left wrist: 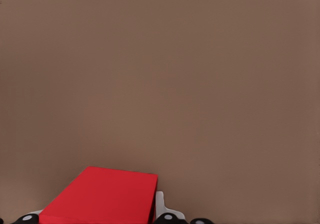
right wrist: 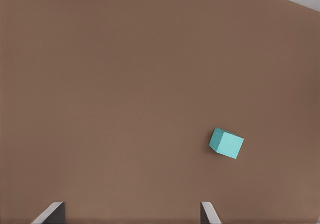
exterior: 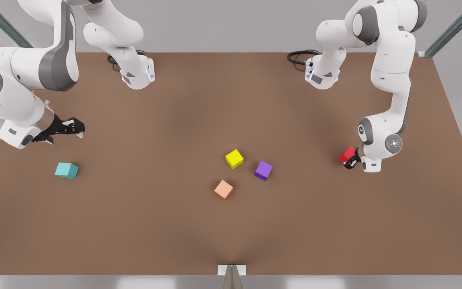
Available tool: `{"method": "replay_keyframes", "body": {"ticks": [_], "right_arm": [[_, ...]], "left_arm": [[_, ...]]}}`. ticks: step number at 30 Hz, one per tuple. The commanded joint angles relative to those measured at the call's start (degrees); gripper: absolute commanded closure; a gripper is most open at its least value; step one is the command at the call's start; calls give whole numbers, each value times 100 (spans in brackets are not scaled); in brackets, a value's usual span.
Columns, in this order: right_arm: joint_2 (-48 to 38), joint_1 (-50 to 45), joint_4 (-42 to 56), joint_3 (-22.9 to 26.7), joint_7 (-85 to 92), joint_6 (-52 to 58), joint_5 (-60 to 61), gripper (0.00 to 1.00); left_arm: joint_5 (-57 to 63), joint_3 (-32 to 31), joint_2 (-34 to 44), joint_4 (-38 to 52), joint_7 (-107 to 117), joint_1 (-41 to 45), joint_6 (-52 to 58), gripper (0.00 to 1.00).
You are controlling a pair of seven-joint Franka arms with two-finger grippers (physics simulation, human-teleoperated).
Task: Pick up red wooden cube and pass to hand red wooden cube and place in blue wooden cube
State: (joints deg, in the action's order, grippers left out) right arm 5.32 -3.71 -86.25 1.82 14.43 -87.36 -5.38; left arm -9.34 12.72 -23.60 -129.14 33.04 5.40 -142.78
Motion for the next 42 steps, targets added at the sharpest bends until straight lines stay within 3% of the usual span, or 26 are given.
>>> {"method": "replay_keyframes", "body": {"ticks": [1,3,6,8,10,13,14,16,20,24,27,36,42], "right_arm": [[-5,2,3,2,43,0,10,0],[-5,2,3,2,43,-9,10,0],[92,-24,29,-16,130,8,10,0],[381,-7,143,-7,1235,17,476,0],[1005,-33,337,-24,1958,227,2081,0],[2077,-95,828,-59,2765,254,4192,0],[2412,-86,926,-59,3521,219,4859,0],[2509,-139,987,-59,4058,-35,5389,0],[2843,-253,1049,-112,7133,-808,6170,0],[3010,-437,987,-191,10184,-2171,6935,0],[3001,-455,680,-252,11485,-2242,7797,0],[2263,-464,-1008,-499,12163,-2127,8597,0],[2342,-657,-1210,-499,12136,-2453,9362,0]], "left_arm": [[-86,-23,66,46,265,5,-92,56],[-95,-496,286,283,265,-56,101,56],[-454,-1183,40,2391,713,5,2612,56],[-1156,-2016,-223,3533,713,5,3221,54],[-1650,-3466,-1092,4825,704,5,3292,54],[-1650,-4795,-2472,6294,337,5,3239,54],[-1772,-4989,-2597,6384,-182,-12,3196,54],[-2703,-4998,-2711,6392,-1087,-39,2932,54],[-3811,-5086,-2930,6375,-3617,5,2685,51],[-3944,-5086,-2931,6375,-4674,119,2589,52],[-3953,-5086,-2931,6366,-4754,137,2589,54],[-3944,-5007,-3212,6647,-5184,155,1824,54],[-3944,-5007,-3230,6639,-5316,172,1763,54]]}}
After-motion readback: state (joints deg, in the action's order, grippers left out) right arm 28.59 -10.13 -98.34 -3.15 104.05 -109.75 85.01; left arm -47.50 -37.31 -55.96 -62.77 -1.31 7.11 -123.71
